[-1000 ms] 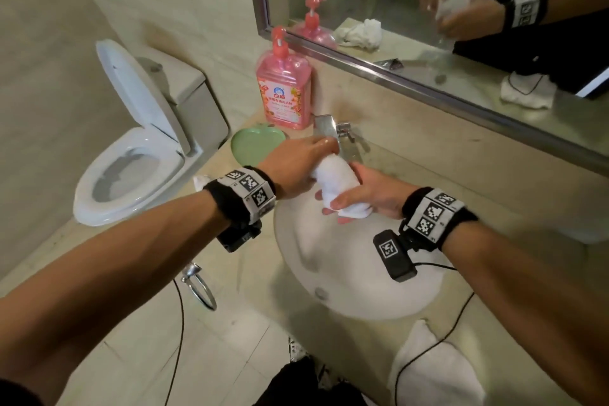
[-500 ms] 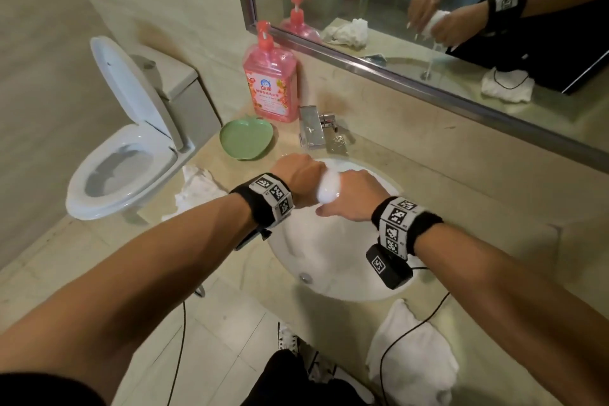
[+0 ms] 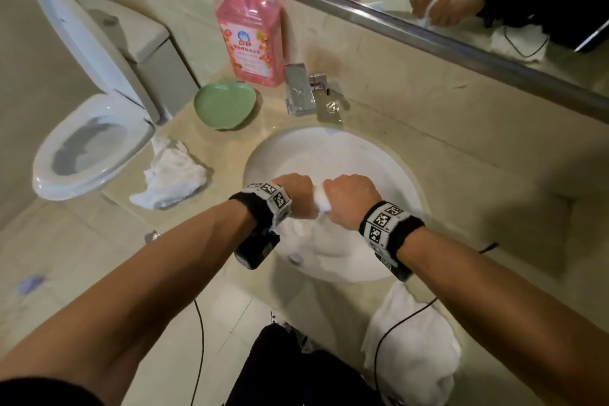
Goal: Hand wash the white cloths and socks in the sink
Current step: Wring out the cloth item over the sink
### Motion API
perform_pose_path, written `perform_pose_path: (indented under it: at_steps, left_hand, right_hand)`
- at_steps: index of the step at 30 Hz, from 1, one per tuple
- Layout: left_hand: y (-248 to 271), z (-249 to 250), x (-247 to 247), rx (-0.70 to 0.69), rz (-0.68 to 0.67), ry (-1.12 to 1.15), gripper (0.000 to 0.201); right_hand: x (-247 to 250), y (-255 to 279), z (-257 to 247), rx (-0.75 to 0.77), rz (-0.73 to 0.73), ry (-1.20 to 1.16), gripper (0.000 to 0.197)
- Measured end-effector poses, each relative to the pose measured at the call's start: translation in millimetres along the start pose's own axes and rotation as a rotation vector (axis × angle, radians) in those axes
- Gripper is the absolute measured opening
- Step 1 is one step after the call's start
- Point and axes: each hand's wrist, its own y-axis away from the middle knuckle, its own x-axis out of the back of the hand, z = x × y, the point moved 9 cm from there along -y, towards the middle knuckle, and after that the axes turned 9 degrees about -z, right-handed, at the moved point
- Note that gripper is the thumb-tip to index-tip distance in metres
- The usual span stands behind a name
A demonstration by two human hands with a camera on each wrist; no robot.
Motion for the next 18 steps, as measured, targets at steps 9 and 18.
perform_pose_path:
  at_steps: [9,18]
  left_hand:
    - [57.5,-22.7,68.7,-0.275,0.401,0.220,0.074]
    - [105.0,-11.8,98.9,-0.181,0.659,-0.220,0.053]
  right_hand:
    - [34.6,2.8,34.4,-0.064,-0.021,-0.821,0.042]
    - [52.4,18.5,9.7,-0.044,-0.293,-1.427,0.029]
